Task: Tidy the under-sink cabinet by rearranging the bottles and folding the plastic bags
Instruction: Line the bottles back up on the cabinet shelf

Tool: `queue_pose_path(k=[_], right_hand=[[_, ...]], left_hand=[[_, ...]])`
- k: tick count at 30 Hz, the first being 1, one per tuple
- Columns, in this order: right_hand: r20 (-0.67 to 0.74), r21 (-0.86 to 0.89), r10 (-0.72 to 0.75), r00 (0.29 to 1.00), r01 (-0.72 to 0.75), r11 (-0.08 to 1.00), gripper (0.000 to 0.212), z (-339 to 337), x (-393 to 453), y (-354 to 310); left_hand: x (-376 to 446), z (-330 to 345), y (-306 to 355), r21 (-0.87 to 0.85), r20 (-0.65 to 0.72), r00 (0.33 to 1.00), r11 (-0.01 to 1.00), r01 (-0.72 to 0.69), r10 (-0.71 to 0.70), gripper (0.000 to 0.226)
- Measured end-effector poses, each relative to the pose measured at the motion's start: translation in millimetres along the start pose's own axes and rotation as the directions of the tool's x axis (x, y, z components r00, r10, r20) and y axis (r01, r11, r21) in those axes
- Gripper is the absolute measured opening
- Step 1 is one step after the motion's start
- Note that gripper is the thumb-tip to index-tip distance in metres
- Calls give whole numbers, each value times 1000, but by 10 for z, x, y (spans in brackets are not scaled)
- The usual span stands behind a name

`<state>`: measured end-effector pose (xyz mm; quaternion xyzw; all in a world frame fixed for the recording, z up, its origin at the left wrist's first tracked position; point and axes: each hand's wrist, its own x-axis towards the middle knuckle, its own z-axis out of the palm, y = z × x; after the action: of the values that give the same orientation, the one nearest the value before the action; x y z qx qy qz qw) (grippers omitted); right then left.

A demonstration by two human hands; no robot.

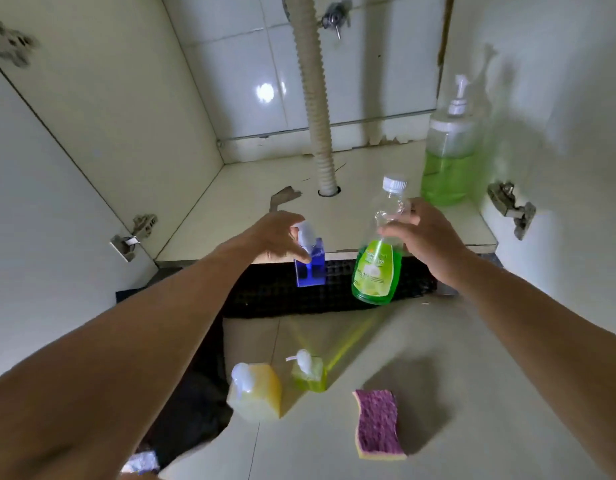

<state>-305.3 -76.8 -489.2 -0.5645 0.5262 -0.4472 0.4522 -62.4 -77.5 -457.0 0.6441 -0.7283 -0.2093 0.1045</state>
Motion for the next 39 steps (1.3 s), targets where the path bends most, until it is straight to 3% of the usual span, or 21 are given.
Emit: queue_pose_path(k=[3, 6, 9, 13, 16, 18, 20, 23, 27, 34, 39], right_hand=[[-119, 39, -48, 992, 53, 998, 29, -129, 249, -215], [-280, -10, -85, 956, 86, 996, 34, -214, 643, -332], [-316, -117, -100, 943, 65, 991, 37, -206, 981, -325], [-303, -157, -79, 950, 32, 987, 33, -198, 1305, -180], [-242, -81, -59, 969, 40, 996, 34, -234, 1416, -172], [-195, -50, -57, 979, 48, 998, 38, -238, 1400, -111], [-200, -133, -45, 979, 18, 991, 51, -179, 1315, 40], [-274, -252, -27, 961, -45, 967, 68, -29, 1148, 303], [-323, -261, -64, 944, -24, 965, 59, 74, 1200, 450], [-187, -236, 28, 982, -73, 969, 62, -13, 1693, 442], [-212, -364, 30, 977, -107, 925, 66, -93, 1783, 455]], left_hand=[[394, -50, 3, -164, -62, 997, 985, -62, 53, 50], [821, -39, 65, -256, -133, 989, 962, -93, 60, 65], [1195, 42, 146, -369, -104, 993, 925, -95, 61, 64], [1521, 180, 214, -379, -85, 993, 919, -105, 78, 66], [1658, 264, 203, -366, -74, 992, 922, -122, 102, 74], [1700, 319, 186, -402, -80, 992, 907, -124, 100, 78], [1699, 408, 131, -442, -66, 995, 892, -98, 76, 79], [1657, 612, 46, -495, -57, 998, 868, -44, 18, 68], [1726, 779, -1, -528, -126, 991, 848, -38, -34, 41], [2019, 637, 84, -442, -47, 999, 896, -39, 20, 46], [2201, 567, 143, -401, -26, 1000, 916, -20, 10, 47]])
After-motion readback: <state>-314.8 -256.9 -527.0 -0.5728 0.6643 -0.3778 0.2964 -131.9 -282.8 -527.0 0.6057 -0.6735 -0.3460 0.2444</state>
